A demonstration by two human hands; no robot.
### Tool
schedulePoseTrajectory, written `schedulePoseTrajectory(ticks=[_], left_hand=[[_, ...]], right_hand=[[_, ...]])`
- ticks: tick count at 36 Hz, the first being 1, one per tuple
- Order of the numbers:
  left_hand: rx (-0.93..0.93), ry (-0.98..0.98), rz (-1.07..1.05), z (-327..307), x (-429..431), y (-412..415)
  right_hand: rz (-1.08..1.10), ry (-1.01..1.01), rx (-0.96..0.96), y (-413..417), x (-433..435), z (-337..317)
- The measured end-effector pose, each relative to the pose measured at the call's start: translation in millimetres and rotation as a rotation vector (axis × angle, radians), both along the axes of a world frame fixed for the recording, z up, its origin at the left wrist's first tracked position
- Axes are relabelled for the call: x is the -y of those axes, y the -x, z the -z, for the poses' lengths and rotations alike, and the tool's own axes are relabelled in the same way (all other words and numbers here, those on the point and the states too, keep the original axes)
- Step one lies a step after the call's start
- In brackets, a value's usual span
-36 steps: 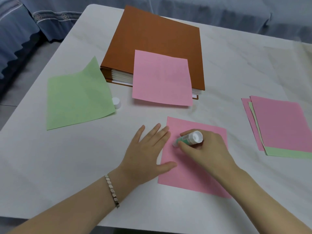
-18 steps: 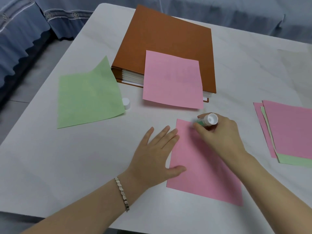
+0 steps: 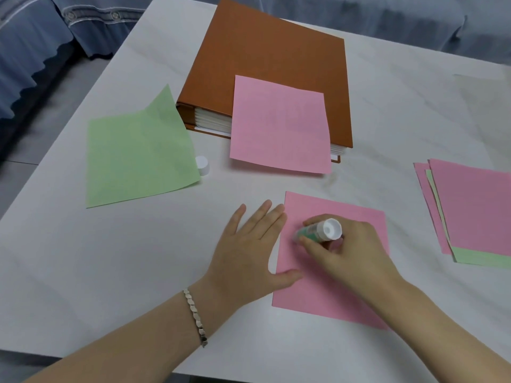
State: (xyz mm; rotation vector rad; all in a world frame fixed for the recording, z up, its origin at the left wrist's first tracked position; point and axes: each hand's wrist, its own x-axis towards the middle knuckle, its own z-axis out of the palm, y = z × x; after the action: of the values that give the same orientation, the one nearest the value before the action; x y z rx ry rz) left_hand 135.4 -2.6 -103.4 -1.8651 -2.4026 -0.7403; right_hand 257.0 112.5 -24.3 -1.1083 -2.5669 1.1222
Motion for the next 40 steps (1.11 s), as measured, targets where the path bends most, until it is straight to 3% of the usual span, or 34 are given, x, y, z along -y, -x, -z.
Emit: schedulePoseTrajectory(ticks=[11,17,26,40], left_hand=[[0.003,-0.007,-0.007,0,-1,0],[0.014,-0.029,-0.051,-1,3,-2],[-0.016,-0.061,-0.064,1,3,-1],[-0.023,-0.056,-0.079,1,3,-1]], right_hand=[[0.105,-0.142,-0.067,30,-16,3],[0.199,-0.060,-0.122,28,-24,2],[0.035,0.065,-0.024,5,1,2],[0.105,-0.109,-0.098,42,-23,9]])
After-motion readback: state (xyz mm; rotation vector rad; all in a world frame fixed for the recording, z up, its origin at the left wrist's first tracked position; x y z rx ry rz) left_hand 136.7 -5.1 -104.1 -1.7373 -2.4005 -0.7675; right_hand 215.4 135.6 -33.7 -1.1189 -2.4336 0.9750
